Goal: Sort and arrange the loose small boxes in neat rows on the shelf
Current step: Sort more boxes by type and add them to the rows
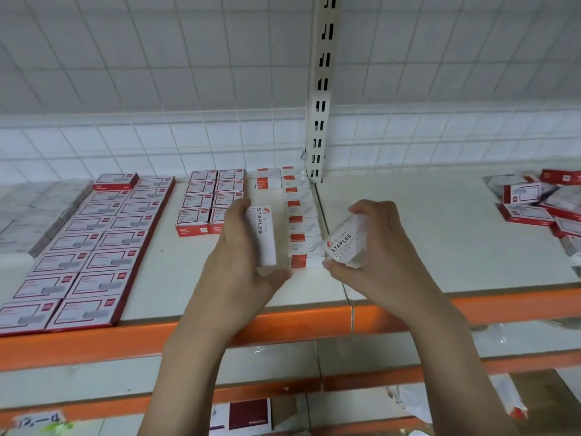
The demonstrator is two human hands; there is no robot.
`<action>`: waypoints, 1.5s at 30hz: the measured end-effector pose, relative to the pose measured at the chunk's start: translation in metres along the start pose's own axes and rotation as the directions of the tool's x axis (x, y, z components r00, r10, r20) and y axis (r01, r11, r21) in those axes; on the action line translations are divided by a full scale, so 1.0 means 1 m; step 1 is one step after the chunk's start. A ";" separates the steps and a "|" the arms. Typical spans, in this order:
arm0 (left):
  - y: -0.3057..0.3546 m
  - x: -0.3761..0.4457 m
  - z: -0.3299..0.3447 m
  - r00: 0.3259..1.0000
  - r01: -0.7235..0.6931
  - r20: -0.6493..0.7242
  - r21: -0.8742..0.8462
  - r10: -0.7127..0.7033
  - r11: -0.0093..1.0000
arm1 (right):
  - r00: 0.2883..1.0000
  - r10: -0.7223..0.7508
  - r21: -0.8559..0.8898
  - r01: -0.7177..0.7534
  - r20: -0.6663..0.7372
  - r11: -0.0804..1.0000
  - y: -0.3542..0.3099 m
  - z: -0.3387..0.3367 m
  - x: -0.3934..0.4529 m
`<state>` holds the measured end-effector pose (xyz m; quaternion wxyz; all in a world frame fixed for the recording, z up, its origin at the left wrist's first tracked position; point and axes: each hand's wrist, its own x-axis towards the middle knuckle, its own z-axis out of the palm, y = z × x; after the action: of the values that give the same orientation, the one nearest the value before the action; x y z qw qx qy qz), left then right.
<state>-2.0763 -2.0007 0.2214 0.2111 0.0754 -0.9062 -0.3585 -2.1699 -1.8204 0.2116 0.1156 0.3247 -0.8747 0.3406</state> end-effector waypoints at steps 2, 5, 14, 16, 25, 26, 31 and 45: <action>0.001 -0.001 0.000 1.000 0.021 0.019 -0.053 -0.020 0.998 | 1.000 -0.012 0.032 0.012 -0.005 0.999 0.000 0.002 0.003; -0.001 0.000 0.001 0.999 0.026 -0.030 -0.075 -0.028 0.997 | 1.000 -0.032 0.040 0.032 -0.001 0.999 0.000 0.003 0.007; 0.002 0.007 0.006 0.959 0.018 -0.278 -0.115 -0.049 0.993 | 0.995 -0.061 -0.021 0.063 0.076 0.998 0.006 -0.001 0.017; 0.006 0.007 0.006 0.951 0.034 -0.302 -0.108 -0.066 0.994 | 0.995 -0.040 0.013 0.039 0.088 0.999 0.008 -0.001 0.017; 0.011 0.006 0.013 0.936 0.017 -0.353 0.087 0.015 0.996 | 0.991 -0.046 0.100 0.034 0.126 0.994 0.017 -0.001 0.019; 0.012 0.006 0.015 0.934 0.023 -0.358 0.100 0.014 0.995 | 0.990 -0.057 0.106 0.043 0.126 0.993 0.018 -0.002 0.019; 0.008 0.007 0.019 0.940 0.070 -0.339 0.050 -0.049 0.996 | 0.986 -0.109 0.047 0.104 0.125 0.994 0.023 -0.002 0.020; -0.028 0.012 -0.019 0.911 -0.011 -0.408 0.137 0.066 0.991 | 0.970 -0.228 0.012 0.228 0.089 0.974 -0.015 0.033 0.055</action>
<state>-2.0792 -2.0364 0.2181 0.3987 0.1449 -0.8644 -0.2700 -2.2015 -1.8772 0.2183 0.1144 0.4383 -0.8356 0.3108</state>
